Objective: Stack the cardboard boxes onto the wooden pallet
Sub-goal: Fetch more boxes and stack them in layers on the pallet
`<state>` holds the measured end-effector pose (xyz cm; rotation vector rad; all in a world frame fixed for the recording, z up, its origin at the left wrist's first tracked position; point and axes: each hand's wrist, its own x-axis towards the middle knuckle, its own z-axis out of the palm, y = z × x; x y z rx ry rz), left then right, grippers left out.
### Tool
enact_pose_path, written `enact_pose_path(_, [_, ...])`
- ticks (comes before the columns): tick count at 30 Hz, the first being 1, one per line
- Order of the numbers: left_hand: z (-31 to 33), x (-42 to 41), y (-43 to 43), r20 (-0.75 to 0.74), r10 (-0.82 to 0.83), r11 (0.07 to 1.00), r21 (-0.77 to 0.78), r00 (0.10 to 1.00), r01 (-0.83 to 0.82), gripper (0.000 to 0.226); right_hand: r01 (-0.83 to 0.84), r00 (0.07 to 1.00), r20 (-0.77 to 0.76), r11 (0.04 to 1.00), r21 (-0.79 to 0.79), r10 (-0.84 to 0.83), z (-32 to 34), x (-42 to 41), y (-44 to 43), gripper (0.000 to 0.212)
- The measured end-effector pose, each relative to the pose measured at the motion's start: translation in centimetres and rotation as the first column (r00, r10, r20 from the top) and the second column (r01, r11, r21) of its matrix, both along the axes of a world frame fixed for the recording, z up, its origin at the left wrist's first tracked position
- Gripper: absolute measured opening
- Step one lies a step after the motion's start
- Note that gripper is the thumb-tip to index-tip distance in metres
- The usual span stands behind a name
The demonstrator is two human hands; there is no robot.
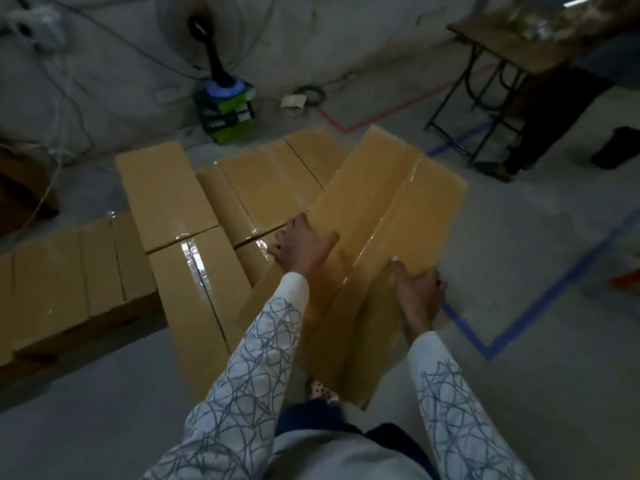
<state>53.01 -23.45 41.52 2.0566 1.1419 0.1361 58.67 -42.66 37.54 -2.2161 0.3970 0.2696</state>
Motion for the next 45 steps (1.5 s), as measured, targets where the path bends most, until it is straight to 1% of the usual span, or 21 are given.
enact_pose_path(1, [-0.8,0.3,0.2,0.025,0.057,0.996,-0.076,0.998,-0.055,0.080,-0.030,0.999,-0.013,0.999,-0.028,0.029,-0.1,1.9,0.7,0.091])
enact_pose_path(3, [-2.7,0.5,0.5,0.076,0.183,0.957,-0.241,0.980,-0.160,0.077,-0.077,0.996,-0.039,0.996,-0.053,0.075,-0.3,5.1,2.1,0.095])
enact_pose_path(5, [-5.8,0.7,1.3,0.106,0.295,0.908,-0.341,0.950,-0.244,0.074,-0.165,0.986,-0.033,0.986,-0.029,0.164,-0.7,8.0,3.8,0.100])
enact_pose_path(7, [-8.2,0.9,1.8,0.102,0.364,0.873,-0.383,0.926,-0.301,0.079,-0.271,0.962,-0.020,0.963,-0.013,0.271,-1.1,10.6,5.5,0.104])
enact_pose_path(8, [-8.3,0.9,1.9,0.105,0.392,0.859,-0.398,0.914,-0.322,0.082,-0.320,0.947,-0.020,0.947,-0.012,0.320,-1.4,11.7,6.4,0.105])
enact_pose_path(9, [-7.1,1.0,1.7,0.118,0.421,0.844,-0.415,0.900,-0.340,0.080,-0.362,0.932,-0.029,0.932,-0.004,0.362,-1.7,12.8,7.3,0.103])
enact_pose_path(12, [-6.3,2.0,2.2,0.161,0.517,0.783,-0.485,0.840,-0.389,0.064,-0.456,0.887,-0.055,0.889,0.038,0.458,-2.5,15.7,10.2,0.091])
enact_pose_path(13, [-6.5,2.6,2.7,0.156,0.540,0.769,-0.491,0.827,-0.409,0.061,-0.480,0.873,-0.068,0.876,0.049,0.482,-2.9,16.6,11.3,0.091])
enact_pose_path(15, [-7.7,4.2,4.0,0.123,0.562,0.758,-0.473,0.818,-0.449,0.062,-0.529,0.841,-0.088,0.846,0.068,0.533,-4.4,18.9,13.3,0.094])
enact_pose_path(18, [-9.8,6.6,6.0,0.062,0.620,0.713,-0.460,0.782,-0.529,0.064,-0.628,0.763,-0.134,0.774,0.080,0.633,-8.1,22.7,16.9,0.098])
enact_pose_path(20, [-12.1,8.4,7.5,0.038,0.653,0.679,-0.470,0.756,-0.563,0.064,-0.679,0.712,-0.169,0.730,0.080,0.681,-10.8,25.2,19.6,0.095])
enact_pose_path(22, [-15.1,10.1,9.6,0.033,0.672,0.663,-0.472,0.740,-0.581,0.064,-0.709,0.680,-0.174,0.699,0.091,0.712,-14.0,27.3,22.7,0.090])
enact_pose_path(27, [-24.4,12.4,16.7,0.050,0.716,0.636,-0.456,0.696,-0.622,0.073,-0.755,0.629,-0.136,0.643,0.129,0.766,-23.0,29.9,30.5,0.094])
enact_pose_path(31, [-30.6,12.9,22.8,0.069,0.775,0.590,-0.438,0.628,-0.678,0.071,-0.785,0.587,-0.117,0.598,0.161,0.801,-29.4,30.6,36.9,0.110])
enact_pose_path(33, [-33.0,12.9,25.6,0.093,0.785,0.589,-0.417,0.612,-0.692,0.068,-0.799,0.565,-0.105,0.575,0.175,0.818,-31.9,31.0,39.8,0.104])
enact_pose_path(36, [-35.7,12.7,28.6,0.115,0.801,0.574,-0.428,0.588,-0.698,0.065,-0.821,0.513,-0.090,0.518,0.239,0.854,-34.3,31.6,42.5,0.085])
enact_pose_path(39, [-37.5,12.1,29.5,0.078,0.788,0.577,-0.441,0.611,-0.688,0.070,-0.824,0.432,-0.113,0.442,0.353,0.895,-35.6,31.6,41.6,0.074])
enact_pose_path(41, [-38.0,11.2,28.4,0.043,0.785,0.571,-0.438,0.618,-0.695,0.068,-0.819,0.390,-0.170,0.425,0.386,0.905,-35.7,31.0,38.6,0.076])
enact_pose_path(42, [-38.0,10.7,27.3,0.022,0.788,0.568,-0.414,0.615,-0.712,0.064,-0.815,0.383,-0.199,0.432,0.386,0.902,-35.8,30.7,36.5,0.079])
enact_pose_path(43, [-37.9,10.1,25.7,-0.022,0.802,0.543,-0.390,0.597,-0.744,0.059,-0.811,0.389,-0.230,0.450,0.373,0.892,-35.8,30.1,33.9,0.081])
enact_pose_path(45, [-37.9,8.7,21.5,-0.145,0.833,0.448,-0.390,0.534,-0.805,0.055,-0.779,0.429,-0.324,0.527,0.340,0.843,-35.7,28.1,28.8,0.086])
